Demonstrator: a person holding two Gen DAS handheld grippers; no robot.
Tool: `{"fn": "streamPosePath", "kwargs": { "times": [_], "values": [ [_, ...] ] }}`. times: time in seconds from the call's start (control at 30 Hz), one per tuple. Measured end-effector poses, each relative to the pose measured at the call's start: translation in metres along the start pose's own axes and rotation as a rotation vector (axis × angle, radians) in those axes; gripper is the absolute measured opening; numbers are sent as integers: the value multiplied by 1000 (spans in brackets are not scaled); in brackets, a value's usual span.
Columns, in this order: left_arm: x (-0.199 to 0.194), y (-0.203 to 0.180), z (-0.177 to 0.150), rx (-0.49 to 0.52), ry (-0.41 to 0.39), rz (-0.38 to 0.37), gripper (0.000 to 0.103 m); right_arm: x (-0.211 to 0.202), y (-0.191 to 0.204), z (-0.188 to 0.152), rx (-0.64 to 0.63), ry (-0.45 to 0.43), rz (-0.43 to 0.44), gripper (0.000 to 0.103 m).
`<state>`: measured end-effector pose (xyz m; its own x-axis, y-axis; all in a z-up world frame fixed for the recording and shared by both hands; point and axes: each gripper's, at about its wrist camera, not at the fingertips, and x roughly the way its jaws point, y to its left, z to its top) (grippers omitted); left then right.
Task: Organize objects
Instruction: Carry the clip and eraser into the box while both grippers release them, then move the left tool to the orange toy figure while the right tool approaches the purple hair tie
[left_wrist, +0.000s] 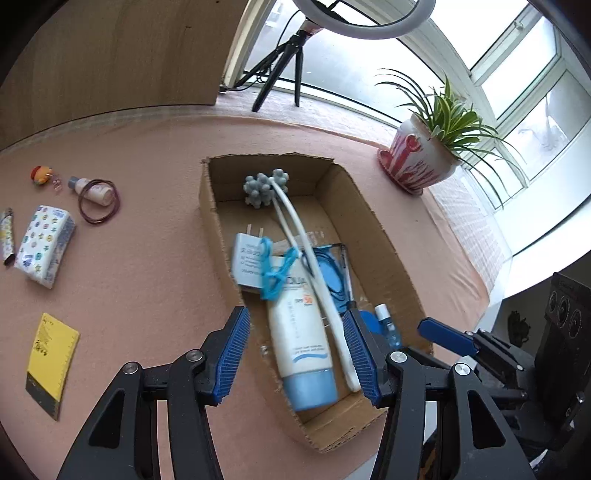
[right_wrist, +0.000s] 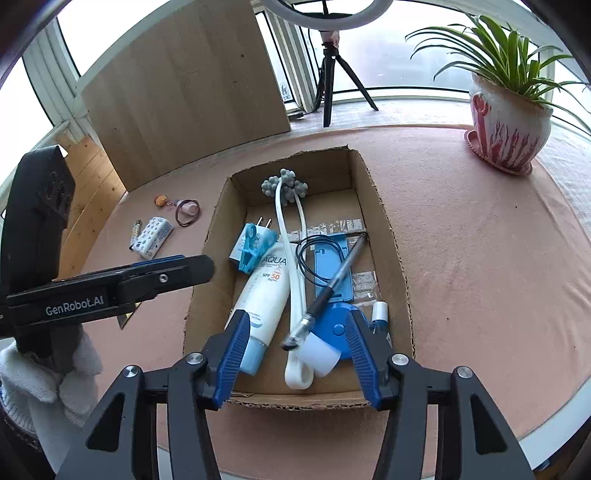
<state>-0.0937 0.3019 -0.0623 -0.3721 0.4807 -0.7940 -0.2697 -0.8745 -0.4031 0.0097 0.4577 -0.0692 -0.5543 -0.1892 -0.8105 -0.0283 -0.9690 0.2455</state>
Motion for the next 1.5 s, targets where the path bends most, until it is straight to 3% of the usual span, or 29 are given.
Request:
{"fn": "streamPosePath", "kwargs": {
  "times": [0.4,0.57,0.93,1.07,1.17,1.33,1.5],
  "values": [
    [-45,87,-28,-109,-3,71,57,13,41,0,-22,22,25,50],
    [-61,123,-28,-143,-19,94,57,10,70,6,-55,-22,16,50],
    [-108,222,-4,-221,-76,204,56,18,126,72,-115,-172,44,50],
    [-115,253,18,-230,-89,229,55,46,140,104,-87,-130,46,50],
    [-113,271,39,-252,-95,212,55,75,139,123,5,-36,91,50],
    [-97,280,69,-230,-83,218,55,114,143,137,106,79,183,50],
    [-69,288,95,-246,-50,207,55,146,157,147,103,145,175,50]
  ]
}}
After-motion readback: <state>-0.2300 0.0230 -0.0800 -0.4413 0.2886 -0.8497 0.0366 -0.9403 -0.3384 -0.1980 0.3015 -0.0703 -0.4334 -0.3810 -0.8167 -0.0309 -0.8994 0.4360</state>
